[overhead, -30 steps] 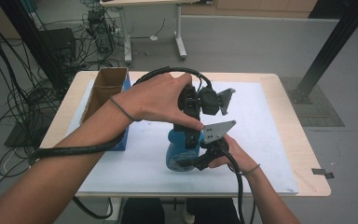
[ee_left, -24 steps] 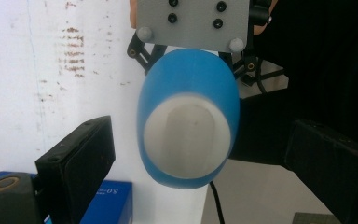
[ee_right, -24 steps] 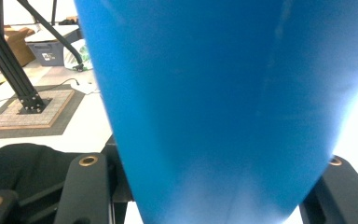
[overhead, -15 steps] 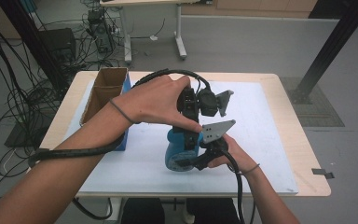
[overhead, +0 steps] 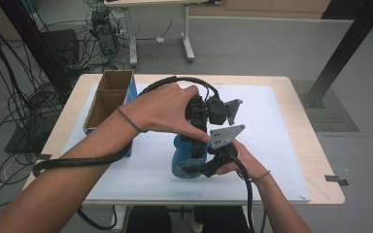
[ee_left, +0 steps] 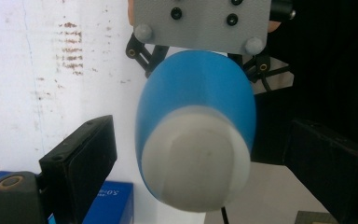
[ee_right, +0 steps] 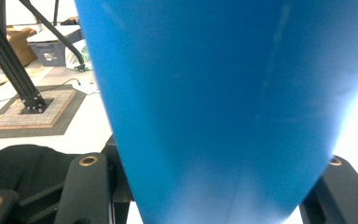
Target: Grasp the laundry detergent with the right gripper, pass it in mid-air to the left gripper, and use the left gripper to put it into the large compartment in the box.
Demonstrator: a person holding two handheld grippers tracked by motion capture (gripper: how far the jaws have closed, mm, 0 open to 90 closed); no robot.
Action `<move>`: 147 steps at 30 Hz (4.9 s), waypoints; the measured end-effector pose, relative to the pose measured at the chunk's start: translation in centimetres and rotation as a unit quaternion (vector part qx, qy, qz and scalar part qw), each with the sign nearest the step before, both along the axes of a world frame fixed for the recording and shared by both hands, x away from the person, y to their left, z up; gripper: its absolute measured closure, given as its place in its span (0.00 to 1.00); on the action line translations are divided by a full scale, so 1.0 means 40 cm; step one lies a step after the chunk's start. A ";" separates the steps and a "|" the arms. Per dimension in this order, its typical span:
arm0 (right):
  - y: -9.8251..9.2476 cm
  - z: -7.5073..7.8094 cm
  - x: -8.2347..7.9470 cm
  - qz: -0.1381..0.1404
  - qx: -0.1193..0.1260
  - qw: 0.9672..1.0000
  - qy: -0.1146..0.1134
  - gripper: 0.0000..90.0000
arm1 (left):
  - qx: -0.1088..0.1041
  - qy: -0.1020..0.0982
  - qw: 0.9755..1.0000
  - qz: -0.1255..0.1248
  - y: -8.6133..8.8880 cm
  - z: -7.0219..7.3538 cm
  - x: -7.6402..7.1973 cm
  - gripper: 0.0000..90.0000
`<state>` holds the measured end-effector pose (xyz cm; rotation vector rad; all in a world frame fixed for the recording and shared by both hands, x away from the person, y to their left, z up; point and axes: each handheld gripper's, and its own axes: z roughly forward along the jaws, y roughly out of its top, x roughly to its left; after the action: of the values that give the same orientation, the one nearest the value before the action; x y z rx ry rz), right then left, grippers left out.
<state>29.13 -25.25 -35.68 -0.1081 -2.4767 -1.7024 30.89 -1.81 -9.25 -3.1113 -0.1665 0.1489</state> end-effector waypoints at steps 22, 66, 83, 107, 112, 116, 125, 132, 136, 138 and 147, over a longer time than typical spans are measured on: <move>0.005 0.007 -0.006 0.005 0.005 1.000 -0.006 0.46 | 0.011 -0.009 1.000 0.000 -0.016 -0.030 -0.019 0.07; 0.011 0.019 -0.006 0.008 0.002 1.000 -0.009 0.46 | 0.008 -0.002 1.000 -0.002 -0.008 -0.034 -0.015 0.41; 0.011 0.022 -0.002 0.010 0.006 1.000 -0.007 0.46 | 0.000 -0.003 1.000 0.005 0.006 -0.025 -0.015 0.42; 0.017 0.017 0.003 0.014 0.013 1.000 -0.006 0.46 | 0.003 -0.004 1.000 0.006 0.015 -0.021 -0.015 0.42; 0.013 0.024 0.005 0.011 0.013 1.000 -0.007 0.46 | -0.001 -0.007 1.000 0.007 0.019 -0.012 -0.016 0.42; 0.012 0.027 0.005 0.010 0.013 1.000 -0.010 0.46 | -0.004 -0.008 1.000 0.007 0.020 -0.010 -0.017 0.42; 0.011 0.028 0.004 0.009 0.012 1.000 -0.008 0.46 | -0.001 -0.010 1.000 0.005 0.015 -0.011 -0.018 0.42; 0.010 0.025 0.005 0.008 0.015 1.000 -0.011 0.46 | -0.003 -0.010 1.000 0.006 0.017 -0.011 -0.017 0.42; 0.010 0.024 0.005 0.009 0.016 1.000 -0.010 0.46 | -0.003 -0.011 1.000 0.005 0.018 -0.011 -0.017 0.42; 0.011 0.024 0.006 0.010 0.016 1.000 -0.008 0.46 | -0.007 -0.010 1.000 0.009 0.022 -0.013 -0.019 0.42; 0.012 0.026 0.006 0.009 0.016 1.000 -0.009 0.46 | -0.007 -0.012 1.000 0.009 0.024 -0.010 -0.020 0.42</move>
<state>29.36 -24.79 -34.66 -0.0669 -2.4541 -1.7419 30.09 -0.87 -9.65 -3.1281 -0.1956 0.1151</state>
